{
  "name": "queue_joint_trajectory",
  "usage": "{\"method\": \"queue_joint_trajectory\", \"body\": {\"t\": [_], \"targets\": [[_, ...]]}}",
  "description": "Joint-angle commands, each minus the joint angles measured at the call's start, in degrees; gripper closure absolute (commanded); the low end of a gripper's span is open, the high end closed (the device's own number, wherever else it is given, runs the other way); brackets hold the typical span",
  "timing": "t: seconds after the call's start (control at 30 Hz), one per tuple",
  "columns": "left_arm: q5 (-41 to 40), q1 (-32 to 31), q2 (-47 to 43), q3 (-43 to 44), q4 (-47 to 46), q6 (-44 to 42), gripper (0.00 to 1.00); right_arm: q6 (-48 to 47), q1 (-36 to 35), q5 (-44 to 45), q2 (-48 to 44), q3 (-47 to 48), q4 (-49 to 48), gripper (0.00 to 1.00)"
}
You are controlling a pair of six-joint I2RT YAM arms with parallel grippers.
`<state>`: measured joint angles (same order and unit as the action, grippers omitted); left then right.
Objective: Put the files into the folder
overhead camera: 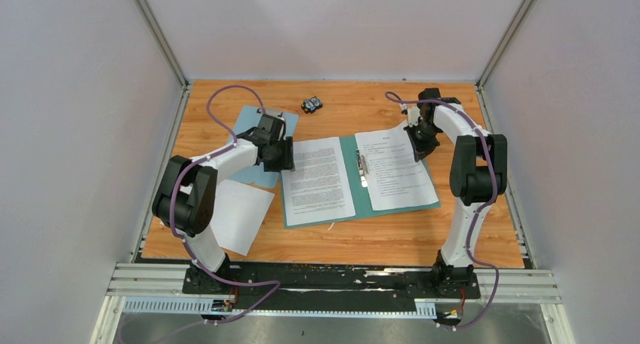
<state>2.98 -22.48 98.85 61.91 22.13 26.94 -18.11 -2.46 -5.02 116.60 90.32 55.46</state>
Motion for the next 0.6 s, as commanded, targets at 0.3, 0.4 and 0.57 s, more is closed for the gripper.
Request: {"method": "queue_joint_trajectory", "body": {"t": [0.3, 0.4, 0.57], "targets": [[0.3, 0.0, -1.0, 1.8, -0.4, 0.7, 0.41, 1.6, -0.2, 1.2, -2.1, 2.7, 0.3, 0.89], [0.4, 0.0, -1.1, 1.9, -0.3, 0.7, 0.41, 1.8, -0.2, 1.4, -2.4, 3.2, 0.4, 0.82], [0.9, 0.0, -1.3, 1.9, -0.6, 0.7, 0.41, 2.8, -0.3, 2.2, -2.6, 6.1, 2.6, 0.67]]}}
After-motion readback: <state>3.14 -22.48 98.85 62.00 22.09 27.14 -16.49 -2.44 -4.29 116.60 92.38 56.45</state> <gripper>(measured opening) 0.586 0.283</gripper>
